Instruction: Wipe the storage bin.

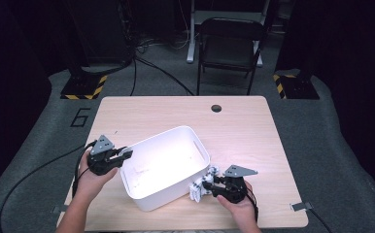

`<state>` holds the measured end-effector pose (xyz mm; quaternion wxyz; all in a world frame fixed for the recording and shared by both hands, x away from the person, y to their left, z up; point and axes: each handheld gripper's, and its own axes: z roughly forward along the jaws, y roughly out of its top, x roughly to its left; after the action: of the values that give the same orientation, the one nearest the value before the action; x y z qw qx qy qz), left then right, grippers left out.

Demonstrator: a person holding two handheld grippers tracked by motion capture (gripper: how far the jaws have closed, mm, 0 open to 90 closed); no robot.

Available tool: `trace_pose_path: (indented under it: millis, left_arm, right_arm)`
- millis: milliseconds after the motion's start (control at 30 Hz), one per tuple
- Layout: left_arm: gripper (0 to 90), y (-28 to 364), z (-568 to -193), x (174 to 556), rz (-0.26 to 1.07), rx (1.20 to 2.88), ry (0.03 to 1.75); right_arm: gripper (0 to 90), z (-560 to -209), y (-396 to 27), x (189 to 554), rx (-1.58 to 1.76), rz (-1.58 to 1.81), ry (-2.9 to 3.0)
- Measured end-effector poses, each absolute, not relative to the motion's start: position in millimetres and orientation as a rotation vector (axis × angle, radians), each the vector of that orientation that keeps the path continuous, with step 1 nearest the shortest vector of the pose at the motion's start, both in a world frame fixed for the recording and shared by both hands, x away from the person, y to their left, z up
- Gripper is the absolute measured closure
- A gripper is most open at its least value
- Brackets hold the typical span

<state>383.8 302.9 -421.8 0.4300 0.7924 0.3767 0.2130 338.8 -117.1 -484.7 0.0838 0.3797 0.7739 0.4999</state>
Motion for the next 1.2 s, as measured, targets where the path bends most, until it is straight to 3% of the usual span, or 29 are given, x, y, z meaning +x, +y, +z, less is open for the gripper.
trace_pose_path:
  millis: [300,600,1200]
  left_arm:
    - [72.4,301.0,-422.2,383.2,0.532,1.977,0.925]
    - [72.8,303.2,-422.3,384.2,0.496,1.973,0.914]
    - [73.2,303.4,-422.8,385.2,0.504,1.968,0.915]
  right_arm:
    - [60.5,-451.1,-125.5,326.1,1.026,1.626,2.130]
    - [54.6,-466.3,-118.6,331.9,1.060,1.543,2.228]
    - [52.9,-506.6,-113.6,349.7,1.147,1.352,2.447]
